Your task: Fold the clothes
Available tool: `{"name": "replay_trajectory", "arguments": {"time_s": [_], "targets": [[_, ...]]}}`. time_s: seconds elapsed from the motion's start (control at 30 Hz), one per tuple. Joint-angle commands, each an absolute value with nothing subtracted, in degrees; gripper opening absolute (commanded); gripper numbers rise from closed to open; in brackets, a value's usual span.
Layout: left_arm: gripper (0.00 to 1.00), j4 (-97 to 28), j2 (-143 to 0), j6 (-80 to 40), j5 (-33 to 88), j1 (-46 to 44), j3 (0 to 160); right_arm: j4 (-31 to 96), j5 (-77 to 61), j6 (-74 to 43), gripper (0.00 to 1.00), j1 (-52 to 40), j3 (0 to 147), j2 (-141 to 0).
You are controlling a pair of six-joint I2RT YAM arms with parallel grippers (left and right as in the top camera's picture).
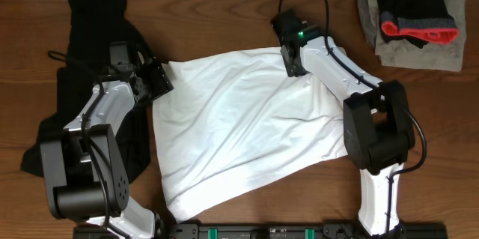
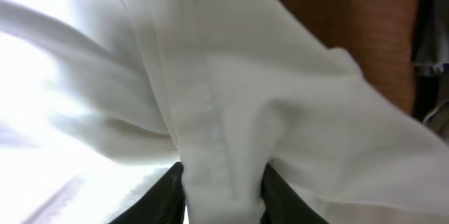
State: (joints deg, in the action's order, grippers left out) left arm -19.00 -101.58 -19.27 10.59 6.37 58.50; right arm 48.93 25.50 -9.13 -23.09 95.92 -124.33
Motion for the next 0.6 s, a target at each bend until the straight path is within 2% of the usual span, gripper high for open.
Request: {"name": "replay_trajectory", "arguments": {"time_s": [0.0, 0.1, 0.17, 0.3, 0.57], "targets": [[0.80, -18.81, -102.24, -19.09, 10.90, 6.46, 59.68, 49.08, 25.89, -7.60, 0.26, -22.79, 97.08, -124.29], [0.80, -18.81, -102.24, -19.09, 10.90, 6.46, 59.68, 49.10, 25.89, -7.60, 0.08, -22.79, 97.08, -124.29], [0.79, -18.79, -102.24, -19.09, 10.92, 6.46, 59.68, 48.97, 25.91, -7.60, 0.01, -22.74, 97.08, -124.29], [0.74, -17.28, -102.17, -14.72, 10.87, 6.46, 59.77, 49.30, 25.02, -7.60, 0.01, -22.22, 97.93, -124.03], [0.75, -17.96, -100.44, -8.84, 10.57, 5.74, 64.07, 52.25, 15.88, -6.28, 0.01, -18.52, 103.59, -122.02]]}}
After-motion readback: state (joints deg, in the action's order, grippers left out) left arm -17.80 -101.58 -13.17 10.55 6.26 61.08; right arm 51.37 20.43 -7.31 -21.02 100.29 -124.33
